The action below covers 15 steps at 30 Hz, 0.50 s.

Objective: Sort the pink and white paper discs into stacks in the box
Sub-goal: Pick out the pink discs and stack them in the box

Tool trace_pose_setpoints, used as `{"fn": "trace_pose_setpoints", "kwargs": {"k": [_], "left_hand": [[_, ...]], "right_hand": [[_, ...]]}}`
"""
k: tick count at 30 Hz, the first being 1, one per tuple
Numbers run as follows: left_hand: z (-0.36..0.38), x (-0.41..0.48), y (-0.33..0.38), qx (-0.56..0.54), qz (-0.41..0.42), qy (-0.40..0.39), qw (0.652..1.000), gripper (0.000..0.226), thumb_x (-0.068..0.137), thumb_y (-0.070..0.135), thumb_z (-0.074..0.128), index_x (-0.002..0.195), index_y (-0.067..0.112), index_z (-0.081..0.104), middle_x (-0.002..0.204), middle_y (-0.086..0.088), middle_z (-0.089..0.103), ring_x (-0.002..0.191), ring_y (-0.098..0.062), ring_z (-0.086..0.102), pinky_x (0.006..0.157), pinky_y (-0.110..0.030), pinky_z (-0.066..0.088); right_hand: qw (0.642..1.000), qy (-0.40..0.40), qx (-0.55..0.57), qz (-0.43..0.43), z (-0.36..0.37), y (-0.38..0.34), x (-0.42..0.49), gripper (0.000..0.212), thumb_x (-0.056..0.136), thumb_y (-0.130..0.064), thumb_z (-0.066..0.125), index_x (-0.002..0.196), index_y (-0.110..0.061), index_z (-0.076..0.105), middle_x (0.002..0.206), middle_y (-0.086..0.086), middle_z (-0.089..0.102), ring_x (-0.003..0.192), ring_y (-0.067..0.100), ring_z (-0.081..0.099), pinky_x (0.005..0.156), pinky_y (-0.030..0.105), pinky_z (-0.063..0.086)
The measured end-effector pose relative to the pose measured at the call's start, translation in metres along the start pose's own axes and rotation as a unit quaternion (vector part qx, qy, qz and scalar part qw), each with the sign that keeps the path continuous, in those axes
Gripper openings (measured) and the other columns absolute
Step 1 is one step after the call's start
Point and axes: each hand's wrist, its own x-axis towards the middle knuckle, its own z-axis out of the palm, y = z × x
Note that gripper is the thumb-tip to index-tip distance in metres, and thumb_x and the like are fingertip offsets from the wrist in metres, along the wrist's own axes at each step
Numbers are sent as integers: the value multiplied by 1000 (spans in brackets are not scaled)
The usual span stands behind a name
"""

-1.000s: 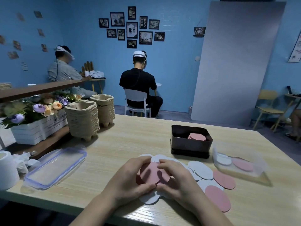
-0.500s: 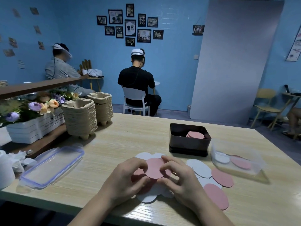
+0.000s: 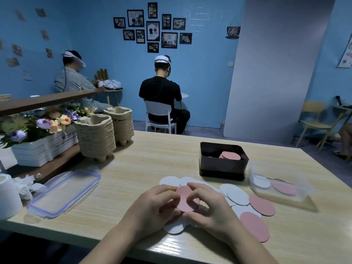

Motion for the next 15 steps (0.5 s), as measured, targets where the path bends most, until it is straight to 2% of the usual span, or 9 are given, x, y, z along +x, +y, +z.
{"fn": "trace_pose_setpoints", "kwargs": {"k": [4, 10, 15], "left_hand": [[0, -2, 0, 2, -1, -4, 1000, 25, 89, 37, 71, 113, 29, 68, 123, 13, 66, 105, -10, 65, 79, -31, 59], [-5, -2, 3, 19, -11, -25, 999, 40, 89, 44, 71, 126, 32, 65, 125, 16, 67, 111, -3, 63, 88, -26, 55], [-11, -1, 8, 24, -49, -21, 998, 35, 91, 45, 63, 123, 31, 63, 108, 18, 65, 95, 0, 59, 77, -27, 53]], "right_hand": [[1000, -3, -17, 1, 0, -3, 0, 28, 78, -47, 79, 93, -30, 62, 144, -6, 57, 145, -5, 37, 108, 35, 46], [999, 1, -42, -5, 1, -5, 0, 29, 77, -49, 79, 89, -29, 62, 136, -7, 61, 134, 1, 50, 105, 34, 48], [999, 0, -39, 2, 1, -5, 0, 34, 76, -52, 81, 89, -27, 61, 135, -11, 59, 133, 2, 50, 102, 33, 49]]}}
